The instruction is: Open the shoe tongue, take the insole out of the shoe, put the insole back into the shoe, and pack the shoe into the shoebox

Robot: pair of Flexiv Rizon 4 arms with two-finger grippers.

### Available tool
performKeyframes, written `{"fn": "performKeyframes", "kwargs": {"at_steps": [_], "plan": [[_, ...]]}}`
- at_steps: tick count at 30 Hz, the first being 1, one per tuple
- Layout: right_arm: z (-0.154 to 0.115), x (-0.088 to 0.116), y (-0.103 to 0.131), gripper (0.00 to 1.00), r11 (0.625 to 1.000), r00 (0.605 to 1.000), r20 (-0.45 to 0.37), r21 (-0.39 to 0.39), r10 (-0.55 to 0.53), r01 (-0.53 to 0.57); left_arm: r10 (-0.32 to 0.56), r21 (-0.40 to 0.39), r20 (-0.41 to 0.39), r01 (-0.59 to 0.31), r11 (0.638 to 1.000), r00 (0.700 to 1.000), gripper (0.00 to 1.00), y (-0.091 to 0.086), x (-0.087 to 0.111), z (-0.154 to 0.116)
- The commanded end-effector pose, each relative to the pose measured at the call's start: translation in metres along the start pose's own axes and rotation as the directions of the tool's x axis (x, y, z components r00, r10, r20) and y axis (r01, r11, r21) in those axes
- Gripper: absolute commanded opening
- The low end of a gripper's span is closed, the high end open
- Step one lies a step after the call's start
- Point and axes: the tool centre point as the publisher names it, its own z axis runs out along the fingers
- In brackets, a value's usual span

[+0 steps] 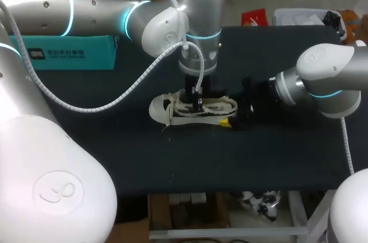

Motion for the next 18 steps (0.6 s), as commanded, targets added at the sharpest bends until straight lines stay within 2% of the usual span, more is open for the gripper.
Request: {"fn": "performKeyframes", "kwargs": {"at_steps": [1,12,13,14,18], "plan": [[0.003,-0.001,-0.005,0.0,1.0,1.0,0.0,-0.001,0.0,0.0,0.001,0.007,0.001,-0.001,1.0,1.0,0.0,0.006,0.005,0.015],[0.003,-0.001,-0.005,0.0,1.0,1.0,0.0,-0.001,0.0,0.0,0.009,0.035,-0.001,-0.009,0.999,1.0,0.0,0.009,0.012,0.011],[0.003,-0.001,-0.005,0.0,1.0,1.0,0.0,-0.001,0.0,0.0,0.011,0.036,0.001,-0.011,0.999,1.0,0.02,0.008,0.013,0.009],[0.003,-0.001,-0.005,0.0,1.0,1.0,0.0,-0.001,0.0,0.0,0.013,0.042,0.001,-0.013,0.999,1.0,0.08,0.008,0.014,0.007],[0.003,-0.001,-0.005,0.0,1.0,1.0,0.0,-0.001,0.0,0.0,0.021,0.05,0.001,-0.021,0.999,1.0,0.1,0.006,0.017,0.002]]}}
